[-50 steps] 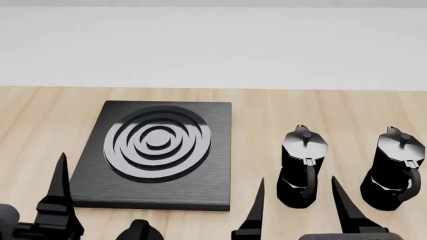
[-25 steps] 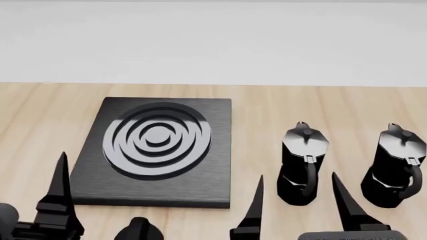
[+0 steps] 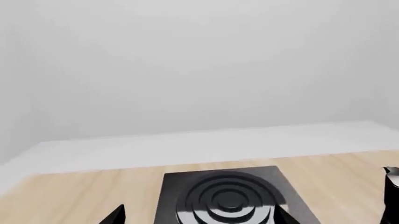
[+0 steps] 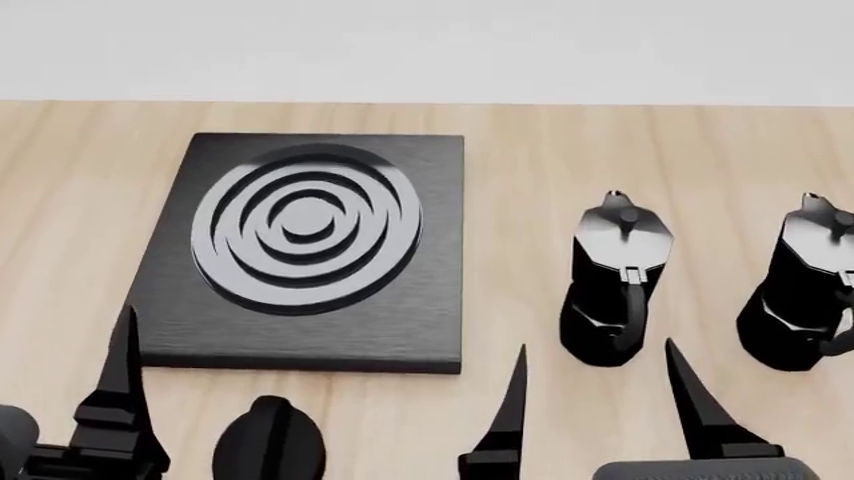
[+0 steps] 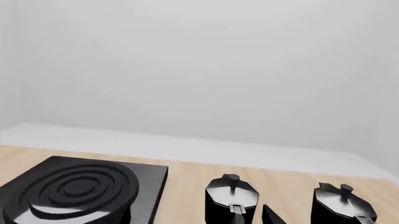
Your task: Put the right moka pot on the stove.
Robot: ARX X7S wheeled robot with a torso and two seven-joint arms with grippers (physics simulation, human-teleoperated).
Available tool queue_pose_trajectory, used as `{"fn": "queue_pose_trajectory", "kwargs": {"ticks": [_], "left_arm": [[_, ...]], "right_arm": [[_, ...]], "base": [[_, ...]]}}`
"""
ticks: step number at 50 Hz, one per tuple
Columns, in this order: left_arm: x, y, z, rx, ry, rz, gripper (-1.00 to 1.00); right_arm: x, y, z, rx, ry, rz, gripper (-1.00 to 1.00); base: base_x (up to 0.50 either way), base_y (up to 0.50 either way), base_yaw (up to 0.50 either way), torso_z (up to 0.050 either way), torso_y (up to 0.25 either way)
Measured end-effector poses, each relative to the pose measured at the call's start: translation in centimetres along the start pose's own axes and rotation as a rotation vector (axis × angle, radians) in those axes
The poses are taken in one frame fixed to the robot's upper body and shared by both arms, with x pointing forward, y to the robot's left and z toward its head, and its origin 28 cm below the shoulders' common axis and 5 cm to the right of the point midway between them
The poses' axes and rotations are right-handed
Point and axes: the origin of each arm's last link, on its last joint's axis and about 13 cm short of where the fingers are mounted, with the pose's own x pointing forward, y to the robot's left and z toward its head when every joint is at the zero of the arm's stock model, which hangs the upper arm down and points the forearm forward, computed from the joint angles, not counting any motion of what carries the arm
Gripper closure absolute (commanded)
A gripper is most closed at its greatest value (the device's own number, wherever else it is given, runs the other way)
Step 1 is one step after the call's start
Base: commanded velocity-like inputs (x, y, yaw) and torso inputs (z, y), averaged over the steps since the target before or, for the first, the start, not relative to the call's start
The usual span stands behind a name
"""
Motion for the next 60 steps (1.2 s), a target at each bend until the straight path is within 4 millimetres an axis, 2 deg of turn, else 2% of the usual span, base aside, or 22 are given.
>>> {"fn": "queue_pose_trajectory", "kwargs": {"ticks": [36,60], "left_arm": [[0.0,0.0,-0.1,0.006,-0.002,0.004,-1.00],[0.0,0.1,-0.1,-0.016,0.001,0.011,-1.00]], "right_arm": [[0.0,0.0,0.0,-0.003,-0.005,0.004,-1.00],[0.0,-1.2,0.3,0.004,-0.029,-0.004,-1.00]], "base": [[0.00,0.00,0.00,0.000,-0.137],[0.00,0.00,0.00,0.000,-0.003]]}}
